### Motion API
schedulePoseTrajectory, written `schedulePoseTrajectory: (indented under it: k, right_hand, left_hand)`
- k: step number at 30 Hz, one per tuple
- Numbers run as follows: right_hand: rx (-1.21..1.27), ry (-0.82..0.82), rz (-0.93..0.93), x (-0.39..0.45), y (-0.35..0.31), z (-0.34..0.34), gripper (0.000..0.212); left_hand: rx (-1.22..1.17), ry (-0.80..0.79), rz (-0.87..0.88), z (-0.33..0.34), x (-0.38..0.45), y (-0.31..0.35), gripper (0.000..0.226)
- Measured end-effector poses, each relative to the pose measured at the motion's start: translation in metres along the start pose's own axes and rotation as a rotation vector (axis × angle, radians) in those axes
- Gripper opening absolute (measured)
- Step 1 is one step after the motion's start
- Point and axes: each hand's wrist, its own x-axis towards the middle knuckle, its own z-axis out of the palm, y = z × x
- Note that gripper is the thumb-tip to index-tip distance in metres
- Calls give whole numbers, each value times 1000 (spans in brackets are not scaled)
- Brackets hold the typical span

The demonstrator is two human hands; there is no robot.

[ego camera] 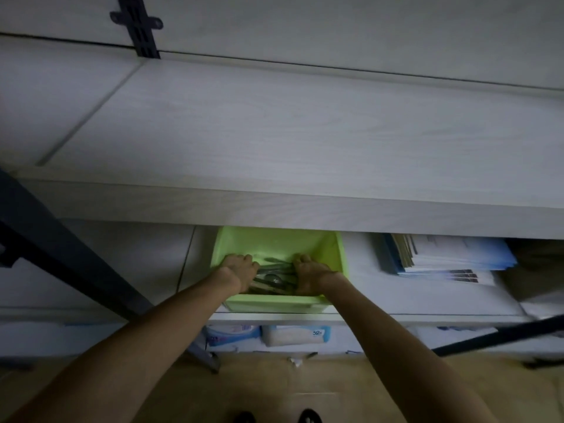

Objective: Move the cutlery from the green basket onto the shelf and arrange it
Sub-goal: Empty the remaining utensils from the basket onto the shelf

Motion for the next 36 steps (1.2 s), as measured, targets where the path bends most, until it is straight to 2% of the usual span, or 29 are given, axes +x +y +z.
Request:
schedulePoseTrajectory:
  k: [5, 8, 11, 13, 16, 19, 27, 36]
  right_hand:
    - [-168, 52, -24, 3, 2, 4, 69]
    - [-103, 36, -60, 0, 4, -3, 65]
    - [35, -76, -67, 0, 9, -7, 54]
    - [-4, -106, -85, -1, 8, -5, 59]
    - [-223, 8, -74, -2, 3, 1, 73]
    - [-311, 75, -84, -1, 0, -2, 70]
    - [-191, 99, -109, 4, 5, -4, 48]
    - [-83, 124, -60, 2, 5, -5, 50]
  left_hand:
    - [33, 28, -12, 2, 2, 3, 50]
    - [51, 55, -22, 2, 3, 3, 44]
    - [6, 67, -40, 3, 7, 3, 36]
    - [-4, 60, -41, 2, 8, 3, 34]
    - [1, 39, -41, 1, 8, 3, 31]
    - [2, 24, -60, -3, 6, 3, 30]
    - [-27, 113, -57, -25, -8, -8, 32]
    - [128, 141, -36, -42, -19, -12, 34]
